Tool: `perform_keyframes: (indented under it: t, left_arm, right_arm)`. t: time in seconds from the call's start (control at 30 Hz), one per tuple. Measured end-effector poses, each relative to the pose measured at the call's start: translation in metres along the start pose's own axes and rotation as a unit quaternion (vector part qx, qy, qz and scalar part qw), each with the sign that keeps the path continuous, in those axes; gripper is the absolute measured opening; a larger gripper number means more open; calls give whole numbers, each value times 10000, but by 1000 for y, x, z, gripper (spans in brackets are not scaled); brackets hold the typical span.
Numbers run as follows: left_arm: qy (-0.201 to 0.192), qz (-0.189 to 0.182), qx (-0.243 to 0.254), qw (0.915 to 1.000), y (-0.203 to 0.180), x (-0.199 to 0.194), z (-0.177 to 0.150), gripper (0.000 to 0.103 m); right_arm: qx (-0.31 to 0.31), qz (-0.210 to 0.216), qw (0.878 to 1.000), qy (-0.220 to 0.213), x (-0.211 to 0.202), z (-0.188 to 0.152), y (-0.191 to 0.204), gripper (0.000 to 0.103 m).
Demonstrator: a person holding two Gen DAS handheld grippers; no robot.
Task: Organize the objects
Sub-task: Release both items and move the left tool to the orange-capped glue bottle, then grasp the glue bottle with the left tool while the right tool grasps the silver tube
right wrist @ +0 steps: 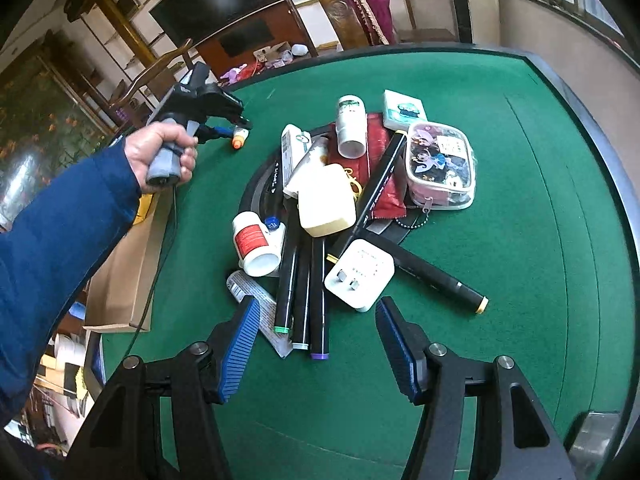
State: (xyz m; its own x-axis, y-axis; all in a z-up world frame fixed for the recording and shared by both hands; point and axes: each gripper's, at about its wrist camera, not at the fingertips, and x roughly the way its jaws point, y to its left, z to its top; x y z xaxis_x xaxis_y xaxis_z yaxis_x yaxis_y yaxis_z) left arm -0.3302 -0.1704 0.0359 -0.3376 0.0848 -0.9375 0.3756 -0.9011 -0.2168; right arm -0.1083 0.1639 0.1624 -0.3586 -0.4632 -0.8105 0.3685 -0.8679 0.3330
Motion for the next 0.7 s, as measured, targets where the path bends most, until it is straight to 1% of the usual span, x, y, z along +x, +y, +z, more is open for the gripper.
perform_keyframes:
  t: [0.03, 0.2, 0.27, 0.33, 0.37, 0.5, 0.53, 0.6, 0.63, 0.67, 0.7]
  left_arm:
    - [-66, 32, 144, 9999, -2, -2, -5, 26]
    - [-254, 127, 390, 9988, 7, -17, -40, 26]
    - [-263, 141, 457, 9985, 11, -23, -57, 26]
    - [-225, 23, 489, 9985, 16, -32, -77, 26]
    - [-221, 38, 546, 9983, 17, -36, -87, 26]
    - [-146, -68, 845, 9963, 14, -54, -144, 26]
    - [-100, -169, 907, 9957, 15, -59, -160, 26]
    - [-76, -207, 1047, 9943, 18, -69, -189, 26]
    - [-60, -243, 1190, 9926, 18, -73, -206, 26]
    - [-64, -235, 1350, 9905, 18, -77, -217, 26]
    - [-94, -163, 1574, 9874, 19, -83, -236, 26]
  right_arm:
    - [-3, 24, 10000, 15, 1, 0, 0, 65]
    - [-65, -29, 10000, 6, 4, -3, 4, 65]
    - [-93, -58, 9999, -7, 4, -5, 7, 65]
    - [-108, -40, 9999, -7, 4, -8, 11, 65]
    - [-139, -50, 9999, -14, 4, -10, 14, 65]
    - [-352, -155, 9992, 54, 12, -15, 29, 65]
    - [-384, -111, 9992, 74, 14, -17, 33, 65]
    - [-491, -24, 9987, 94, 17, -19, 42, 65]
    - [-552, 17, 9984, 105, 19, -21, 47, 65]
    - [-580, 65, 9982, 133, 22, -22, 50, 65]
    - [-601, 145, 9979, 178, 25, -24, 54, 65]
